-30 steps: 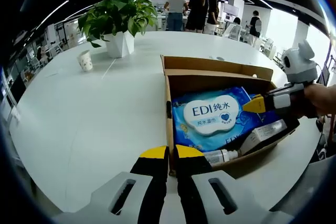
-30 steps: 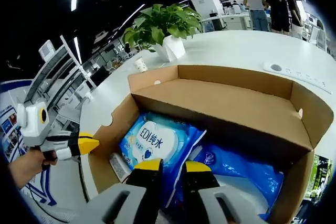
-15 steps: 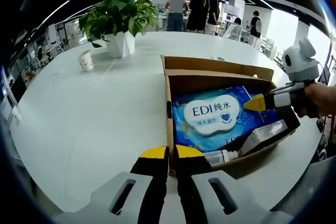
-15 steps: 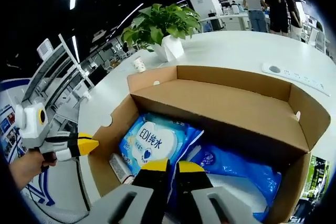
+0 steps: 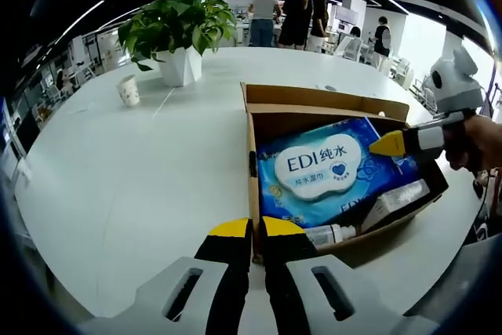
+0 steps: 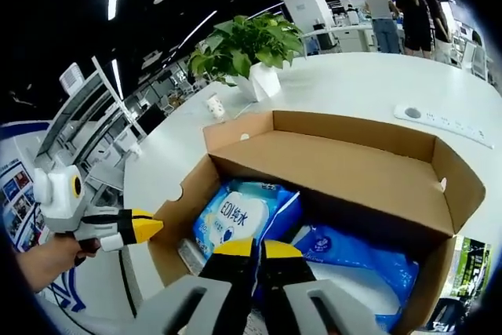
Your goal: Operate the shoe box by opening the lid, removing the specified soft item, and placing it in the target area until the item is outside and the box remains undamaged.
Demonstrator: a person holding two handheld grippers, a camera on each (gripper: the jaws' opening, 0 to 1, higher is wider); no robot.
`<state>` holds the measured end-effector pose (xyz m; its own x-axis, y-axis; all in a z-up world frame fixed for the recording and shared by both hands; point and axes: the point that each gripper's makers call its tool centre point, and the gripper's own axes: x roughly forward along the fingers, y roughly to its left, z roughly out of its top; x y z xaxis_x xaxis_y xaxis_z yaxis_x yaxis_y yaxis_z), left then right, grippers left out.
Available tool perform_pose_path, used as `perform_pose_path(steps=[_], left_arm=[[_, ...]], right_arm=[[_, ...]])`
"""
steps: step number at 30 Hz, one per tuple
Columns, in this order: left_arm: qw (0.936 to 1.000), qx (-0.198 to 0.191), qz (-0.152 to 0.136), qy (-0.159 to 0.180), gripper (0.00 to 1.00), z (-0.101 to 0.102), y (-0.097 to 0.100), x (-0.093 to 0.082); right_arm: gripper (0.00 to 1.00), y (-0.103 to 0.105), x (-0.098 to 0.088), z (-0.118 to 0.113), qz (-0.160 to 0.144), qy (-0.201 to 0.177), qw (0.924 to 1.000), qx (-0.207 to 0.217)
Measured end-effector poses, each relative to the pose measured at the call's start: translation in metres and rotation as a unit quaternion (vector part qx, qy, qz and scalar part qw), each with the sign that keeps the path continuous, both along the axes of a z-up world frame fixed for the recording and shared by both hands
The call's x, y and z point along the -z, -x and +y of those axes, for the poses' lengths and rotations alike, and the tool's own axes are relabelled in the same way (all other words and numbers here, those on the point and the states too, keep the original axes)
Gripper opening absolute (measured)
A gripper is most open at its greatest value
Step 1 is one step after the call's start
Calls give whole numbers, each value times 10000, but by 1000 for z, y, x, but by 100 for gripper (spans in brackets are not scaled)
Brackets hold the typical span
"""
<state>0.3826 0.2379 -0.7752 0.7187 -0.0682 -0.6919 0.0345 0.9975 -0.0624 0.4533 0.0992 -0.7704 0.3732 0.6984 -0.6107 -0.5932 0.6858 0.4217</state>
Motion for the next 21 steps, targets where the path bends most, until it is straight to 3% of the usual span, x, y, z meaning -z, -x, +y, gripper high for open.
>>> perform_pose_path(steps=[21], left_arm=[[10000, -27, 4, 14, 2, 0, 2, -1]], right_arm=[[0, 1, -39, 10, 146, -742, 9961, 455]])
